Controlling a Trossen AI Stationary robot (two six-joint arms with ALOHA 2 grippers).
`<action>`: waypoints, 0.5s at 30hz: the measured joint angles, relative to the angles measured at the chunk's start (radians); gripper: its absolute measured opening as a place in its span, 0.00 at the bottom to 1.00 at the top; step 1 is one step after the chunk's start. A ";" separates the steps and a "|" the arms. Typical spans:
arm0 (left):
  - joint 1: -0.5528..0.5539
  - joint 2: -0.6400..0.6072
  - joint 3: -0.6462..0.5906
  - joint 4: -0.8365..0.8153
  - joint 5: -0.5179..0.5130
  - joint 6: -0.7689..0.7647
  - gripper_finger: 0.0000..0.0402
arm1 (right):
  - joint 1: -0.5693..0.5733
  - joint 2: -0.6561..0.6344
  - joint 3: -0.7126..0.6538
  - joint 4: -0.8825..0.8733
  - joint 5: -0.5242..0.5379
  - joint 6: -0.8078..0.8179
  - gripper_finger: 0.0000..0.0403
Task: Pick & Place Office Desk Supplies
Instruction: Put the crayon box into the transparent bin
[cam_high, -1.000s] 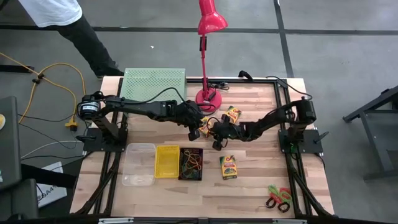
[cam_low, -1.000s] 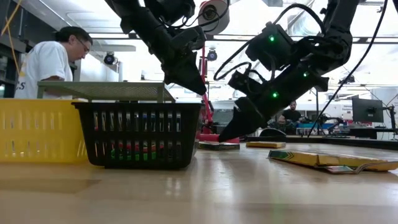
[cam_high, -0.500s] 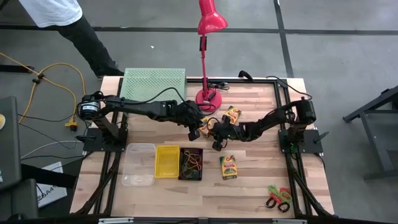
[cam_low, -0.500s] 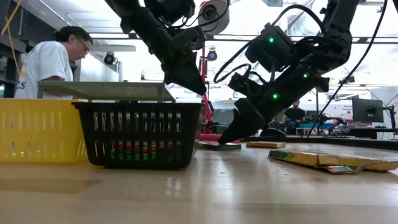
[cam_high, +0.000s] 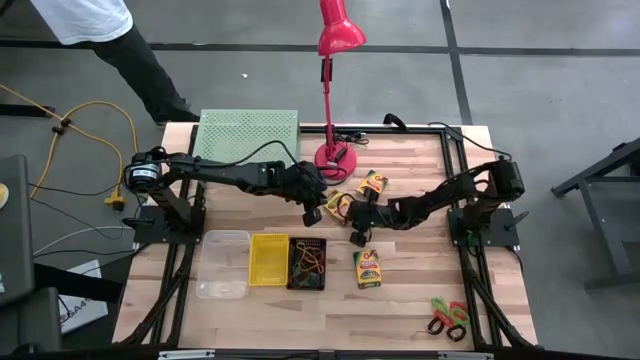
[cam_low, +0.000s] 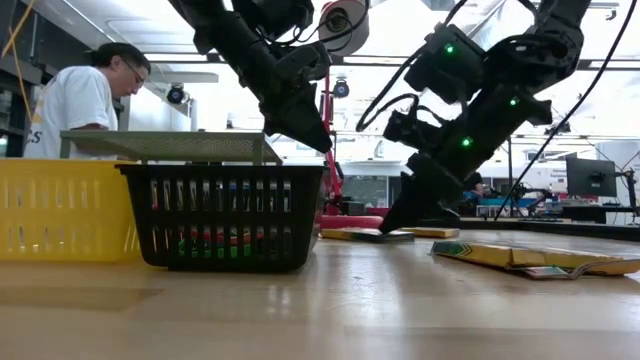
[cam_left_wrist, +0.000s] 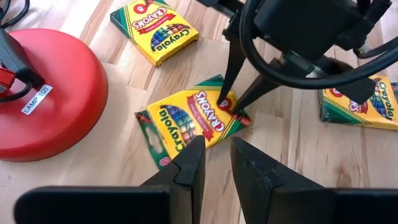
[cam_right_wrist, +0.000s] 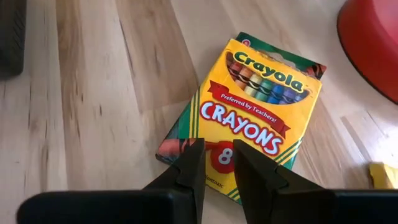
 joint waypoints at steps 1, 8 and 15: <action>0.000 0.000 0.000 0.000 0.000 0.000 0.18 | 0.000 -0.001 0.000 -0.013 0.000 0.000 0.17; 0.000 0.000 0.000 0.000 0.000 0.000 0.18 | 0.000 -0.003 0.004 -0.083 -0.007 0.000 0.17; 0.000 0.000 0.000 0.000 0.000 0.000 0.18 | 0.001 -0.003 0.003 -0.108 -0.016 -0.049 0.17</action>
